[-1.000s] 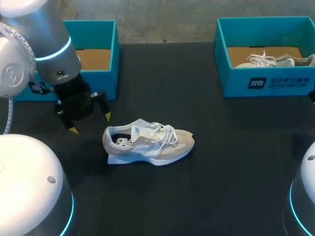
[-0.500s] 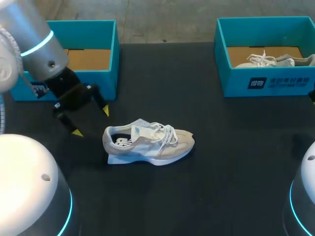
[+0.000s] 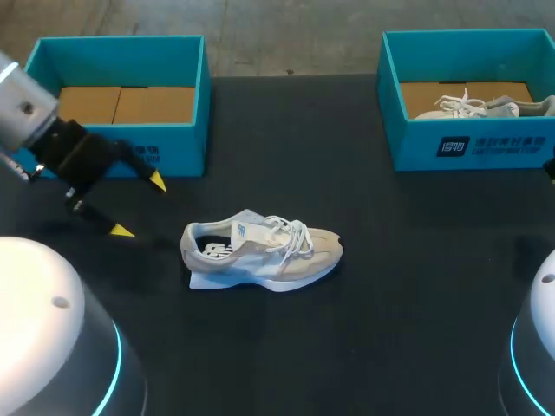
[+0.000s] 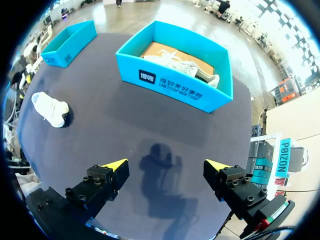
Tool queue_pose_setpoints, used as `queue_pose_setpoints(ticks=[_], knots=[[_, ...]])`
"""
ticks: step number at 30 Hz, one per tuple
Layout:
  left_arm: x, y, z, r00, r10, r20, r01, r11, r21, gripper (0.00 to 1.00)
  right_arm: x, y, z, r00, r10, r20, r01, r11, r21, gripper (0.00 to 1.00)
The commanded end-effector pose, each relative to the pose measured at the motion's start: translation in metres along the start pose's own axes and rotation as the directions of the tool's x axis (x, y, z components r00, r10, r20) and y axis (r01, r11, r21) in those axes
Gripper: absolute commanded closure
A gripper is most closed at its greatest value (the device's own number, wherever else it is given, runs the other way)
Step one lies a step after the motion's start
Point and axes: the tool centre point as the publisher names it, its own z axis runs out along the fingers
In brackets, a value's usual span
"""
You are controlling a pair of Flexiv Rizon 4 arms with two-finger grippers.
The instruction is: Take the shoe out of the shoebox, open the shoe tongue, remove and reinsert the insole, then place the shoe into the shoebox
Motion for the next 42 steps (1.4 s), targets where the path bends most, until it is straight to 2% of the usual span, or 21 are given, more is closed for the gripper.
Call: queue_pose_setpoints(ticks=[1, 3, 9, 13, 42], knots=[[0.008, 0.006, -0.001, 0.98, -0.166, 0.114, 0.123, 0.941, 0.314, 0.0, -0.001, 0.001, 0.0, 1.0, -0.001, -0.002, 0.001, 1.0, 0.001, 0.0], [0.009, 0.006, -0.003, 0.972, -0.191, 0.135, 0.13, 0.922, 0.366, 0.0, -0.001, 0.001, 0.0, 1.0, -0.001, -0.002, 0.001, 1.0, 0.001, 0.0], [0.005, 0.005, -0.004, 0.963, -0.215, 0.163, 0.139, 0.913, 0.384, 0.0, -0.001, 0.001, 0.0, 1.0, -0.001, -0.002, 0.001, 1.0, 0.001, 0.0], [-0.002, 0.008, -0.005, 0.966, -0.197, 0.169, 0.128, 0.927, 0.352, 0.0, -0.001, 0.001, 0.0, 1.0, -0.001, -0.002, 0.001, 1.0, 0.001, 0.0], [-0.002, 0.008, -0.005, 0.966, -0.197, 0.169, 0.128, 0.927, 0.352, 0.0, -0.001, 0.001, 0.0, 1.0, -0.001, -0.002, 0.001, 1.0, 0.001, 0.0]])
